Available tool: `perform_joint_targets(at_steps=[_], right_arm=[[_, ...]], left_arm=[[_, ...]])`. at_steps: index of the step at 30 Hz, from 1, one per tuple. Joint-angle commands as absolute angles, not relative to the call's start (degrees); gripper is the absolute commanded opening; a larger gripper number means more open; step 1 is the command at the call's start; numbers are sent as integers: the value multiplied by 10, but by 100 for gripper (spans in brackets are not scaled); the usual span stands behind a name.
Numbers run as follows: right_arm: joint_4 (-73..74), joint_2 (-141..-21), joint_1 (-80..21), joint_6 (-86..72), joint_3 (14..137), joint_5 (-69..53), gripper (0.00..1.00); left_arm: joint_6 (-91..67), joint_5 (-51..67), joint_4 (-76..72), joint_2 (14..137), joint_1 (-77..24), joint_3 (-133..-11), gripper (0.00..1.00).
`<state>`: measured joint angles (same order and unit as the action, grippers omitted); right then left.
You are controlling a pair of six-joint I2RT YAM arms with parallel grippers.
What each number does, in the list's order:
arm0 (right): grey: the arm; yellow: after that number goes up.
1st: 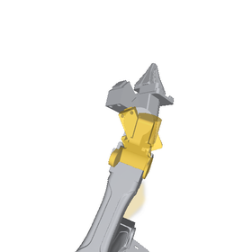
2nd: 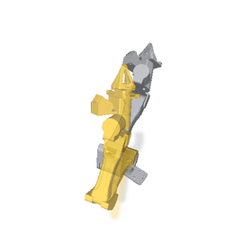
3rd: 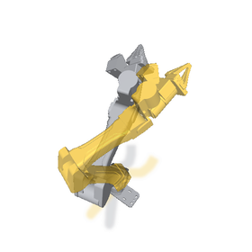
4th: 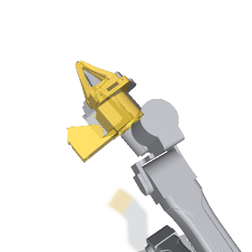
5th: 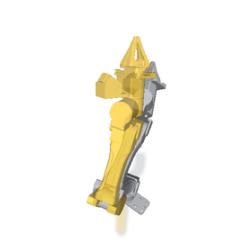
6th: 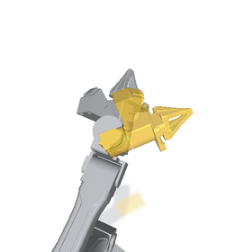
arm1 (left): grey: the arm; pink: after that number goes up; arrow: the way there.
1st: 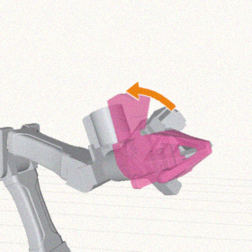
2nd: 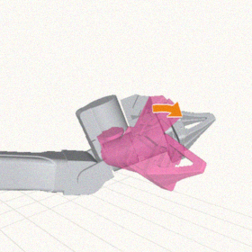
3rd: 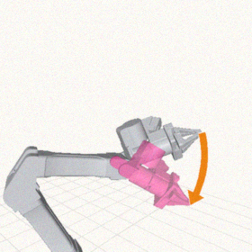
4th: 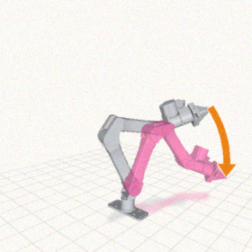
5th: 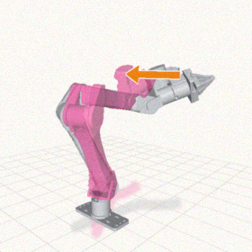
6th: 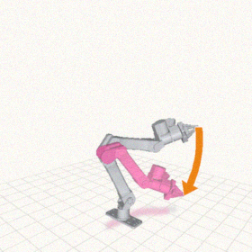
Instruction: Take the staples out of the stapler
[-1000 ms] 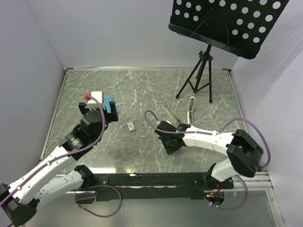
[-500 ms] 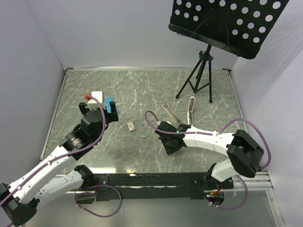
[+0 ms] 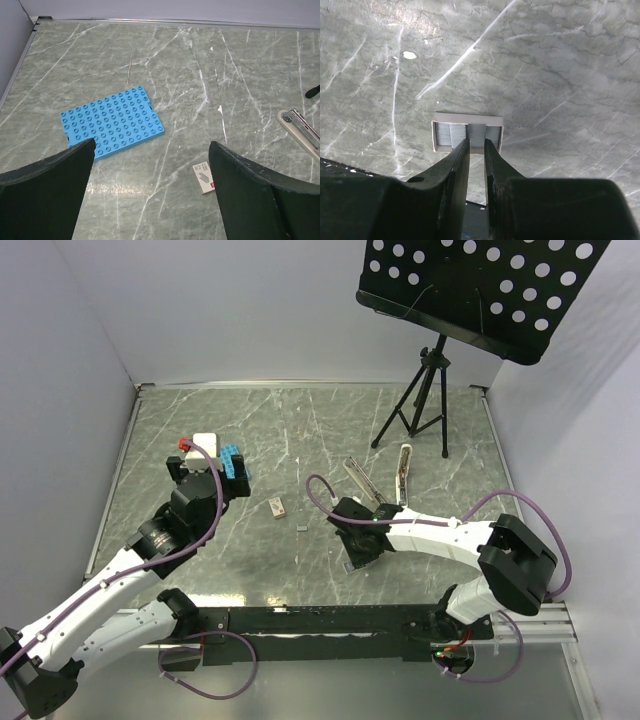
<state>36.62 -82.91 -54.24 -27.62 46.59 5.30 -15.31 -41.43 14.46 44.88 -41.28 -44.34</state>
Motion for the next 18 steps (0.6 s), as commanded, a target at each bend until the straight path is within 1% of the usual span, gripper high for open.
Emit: perform_joint_targets(at_steps=[1,12,15,16,18], right_arm=[[374,-817,-546,-288,465,59,23],[381,-825,-547,-290,471,54,22],[378,-824,-548,-290,471,54,25],[379,-824,-548,-291,471,54,29],[381,-823,-548,-289,473,57,32]], left_arm=[[-152,-417,132,447,-415,-461,99],[-153,-417,133,449,-415,-461,99],[-153,-416,132,448,-414,-461,99],[-153,-416,132,448,-414,-461,99],[-153,-416,132,449,-414,-461,99]])
